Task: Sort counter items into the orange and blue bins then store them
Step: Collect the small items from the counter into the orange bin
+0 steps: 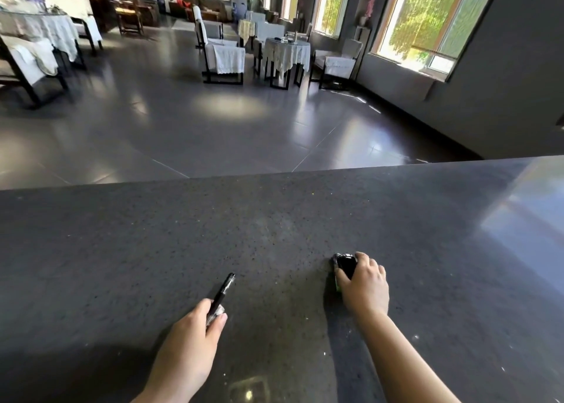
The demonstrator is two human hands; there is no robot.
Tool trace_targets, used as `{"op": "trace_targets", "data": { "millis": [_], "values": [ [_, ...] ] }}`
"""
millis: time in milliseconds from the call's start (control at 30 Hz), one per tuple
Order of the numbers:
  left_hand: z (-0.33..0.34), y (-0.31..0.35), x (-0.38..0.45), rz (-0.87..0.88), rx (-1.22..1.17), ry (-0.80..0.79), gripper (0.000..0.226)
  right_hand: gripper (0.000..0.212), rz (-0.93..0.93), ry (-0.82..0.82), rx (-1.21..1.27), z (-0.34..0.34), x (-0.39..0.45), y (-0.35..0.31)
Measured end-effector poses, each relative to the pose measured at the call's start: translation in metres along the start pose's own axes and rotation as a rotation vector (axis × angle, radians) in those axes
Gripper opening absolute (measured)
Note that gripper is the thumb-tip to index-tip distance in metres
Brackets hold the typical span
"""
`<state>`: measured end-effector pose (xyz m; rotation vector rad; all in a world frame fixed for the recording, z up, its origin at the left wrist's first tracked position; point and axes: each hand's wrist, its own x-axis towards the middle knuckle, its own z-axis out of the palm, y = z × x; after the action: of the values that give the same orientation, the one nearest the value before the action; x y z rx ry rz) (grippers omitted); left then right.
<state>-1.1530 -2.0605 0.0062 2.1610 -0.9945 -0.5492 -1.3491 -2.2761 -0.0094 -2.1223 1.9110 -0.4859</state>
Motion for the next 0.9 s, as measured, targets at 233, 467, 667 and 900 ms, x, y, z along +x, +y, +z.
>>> {"op": "trace_targets", "data": {
  "millis": [233, 467, 667, 900],
  "values": [
    [-0.005, -0.001, 0.008, 0.011, 0.022, 0.027, 0.016, 0.051, 0.035, -0.098, 0.034, 0.014, 0.006, -0.015],
    [-0.009, -0.008, 0.006, 0.008, 0.032, 0.058, 0.013, 0.042, 0.030, -0.099, 0.062, 0.014, 0.008, -0.016],
    [-0.014, -0.005, 0.000, 0.006, 0.039, 0.057, 0.015, 0.040, -0.132, -0.110, 0.028, 0.001, -0.017, -0.023],
    [-0.038, -0.006, -0.029, -0.002, 0.049, 0.149, 0.021, 0.044, -0.543, -0.263, 0.190, -0.021, -0.100, -0.073]
  ]
}}
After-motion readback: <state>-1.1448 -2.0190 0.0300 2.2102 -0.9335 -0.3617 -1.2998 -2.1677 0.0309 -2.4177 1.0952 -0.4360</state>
